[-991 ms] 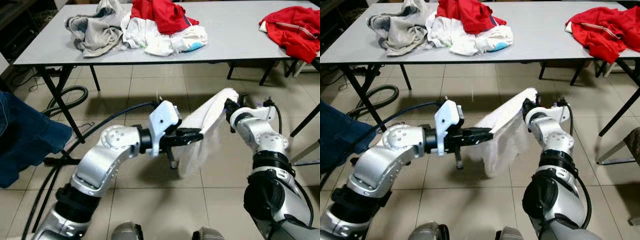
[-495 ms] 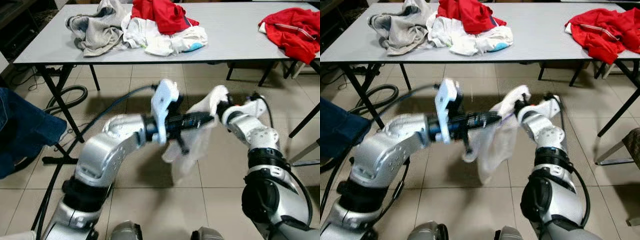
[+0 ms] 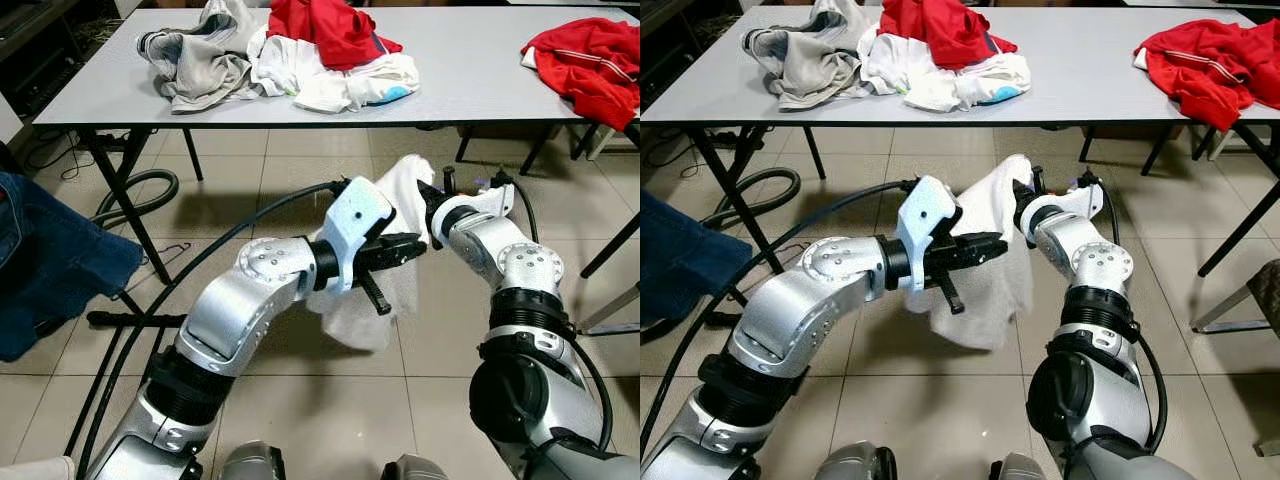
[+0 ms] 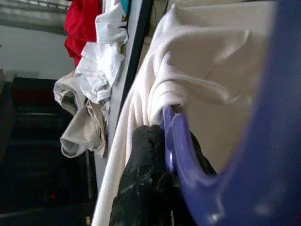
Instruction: Hang hanger
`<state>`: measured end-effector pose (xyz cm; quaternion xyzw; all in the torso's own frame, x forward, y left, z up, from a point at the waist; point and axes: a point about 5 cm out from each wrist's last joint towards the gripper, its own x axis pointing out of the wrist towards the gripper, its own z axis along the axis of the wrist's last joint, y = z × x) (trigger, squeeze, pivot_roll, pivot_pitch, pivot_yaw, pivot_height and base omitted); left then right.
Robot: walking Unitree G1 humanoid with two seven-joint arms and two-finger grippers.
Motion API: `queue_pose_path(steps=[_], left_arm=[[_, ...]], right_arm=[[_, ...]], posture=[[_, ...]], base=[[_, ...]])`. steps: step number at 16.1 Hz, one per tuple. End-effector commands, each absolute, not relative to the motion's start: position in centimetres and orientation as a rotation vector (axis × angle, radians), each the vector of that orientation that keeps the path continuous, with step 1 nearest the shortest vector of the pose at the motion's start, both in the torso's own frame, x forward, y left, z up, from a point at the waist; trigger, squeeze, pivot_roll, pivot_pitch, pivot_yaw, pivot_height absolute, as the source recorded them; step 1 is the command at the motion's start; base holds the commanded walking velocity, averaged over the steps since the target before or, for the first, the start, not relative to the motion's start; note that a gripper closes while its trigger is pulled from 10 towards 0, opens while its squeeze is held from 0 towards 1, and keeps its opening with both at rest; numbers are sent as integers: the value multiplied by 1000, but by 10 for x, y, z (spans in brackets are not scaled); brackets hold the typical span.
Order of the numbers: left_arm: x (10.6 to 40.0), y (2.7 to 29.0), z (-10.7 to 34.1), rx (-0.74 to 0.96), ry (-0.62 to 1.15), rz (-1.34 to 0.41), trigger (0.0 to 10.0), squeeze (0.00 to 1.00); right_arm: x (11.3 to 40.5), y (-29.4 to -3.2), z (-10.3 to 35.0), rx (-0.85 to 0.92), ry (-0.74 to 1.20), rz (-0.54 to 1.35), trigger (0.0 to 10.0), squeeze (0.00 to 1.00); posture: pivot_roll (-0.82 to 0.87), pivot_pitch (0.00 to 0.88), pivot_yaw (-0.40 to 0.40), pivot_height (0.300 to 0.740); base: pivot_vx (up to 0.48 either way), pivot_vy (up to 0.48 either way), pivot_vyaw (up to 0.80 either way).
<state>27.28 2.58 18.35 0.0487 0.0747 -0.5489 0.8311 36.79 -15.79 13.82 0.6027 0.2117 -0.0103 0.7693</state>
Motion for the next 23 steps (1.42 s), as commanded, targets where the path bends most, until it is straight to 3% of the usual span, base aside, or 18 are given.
queue_pose_path(steps=[1, 2, 3, 4, 5, 6, 10, 15, 17, 18, 20, 21, 22, 23], left_arm=[[270, 26, 183, 115, 159, -1174, 0, 0], [271, 27, 180, 151, 165, -1160, 6392, 0], [275, 29, 174, 226, 175, -1115, 10000, 0], [279, 31, 169, 253, 199, -1070, 10000, 0], [284, 35, 166, 286, 207, -1028, 10000, 365], [291, 42, 166, 299, 214, -982, 10000, 1000], [286, 45, 169, 289, 225, -1034, 10000, 1000], [269, 55, 178, 271, 222, -1184, 10000, 1000], [272, 61, 184, 251, 185, -1161, 10000, 1000], [291, 88, 196, 207, 153, -1026, 10000, 0], [299, 105, 201, 197, 146, -963, 10000, 0], [299, 105, 201, 197, 146, -963, 10000, 0], [305, 125, 202, 229, 161, -901, 10000, 0], [308, 133, 202, 247, 168, -872, 10000, 0]], right_arm=[[369, -164, 150, 1320, 405, -14, 10000, 0], [370, -165, 151, 1330, 402, -16, 10000, 0], [370, -166, 152, 1332, 402, -16, 10000, 0], [370, -166, 153, 1331, 402, -14, 10000, 0], [371, -166, 154, 1329, 401, -12, 10000, 0], [371, -166, 156, 1320, 400, -6, 10000, 0], [372, -167, 155, 1278, 402, -5, 10000, 0], [370, -184, 154, 1021, 388, -12, 10000, 0], [369, -185, 155, 928, 395, 14, 10000, 0], [362, -184, 160, 546, 395, 153, 10000, 0], [357, -183, 162, 342, 395, 242, 10000, 0], [357, -183, 162, 342, 395, 242, 10000, 0], [346, -183, 166, 123, 379, 389, 10000, 0], [340, -183, 167, 26, 378, 470, 10000, 0]], posture=[[-119, 0, 12, 740], [-119, 0, 12, 740], [-119, 0, 12, 740], [-119, 0, 11, 740], [-118, 0, 11, 740], [-117, 0, 10, 740], [-111, 0, 6, 740], [-106, 0, 2, 740], [-106, 0, 2, 740], [-109, 0, 3, 740], [-109, 0, 3, 740], [-109, 0, 3, 740], [-116, 0, 6, 740], [-116, 0, 6, 740]], base=[[0, 0, 0], [0, 0, 0], [0, 0, 0], [0, 0, 0], [0, 0, 0], [0, 0, 0], [0, 0, 0], [0, 0, 0], [0, 0, 0], [0, 0, 0], [0, 0, 0], [0, 0, 0], [0, 0, 0], [0, 0, 0]])
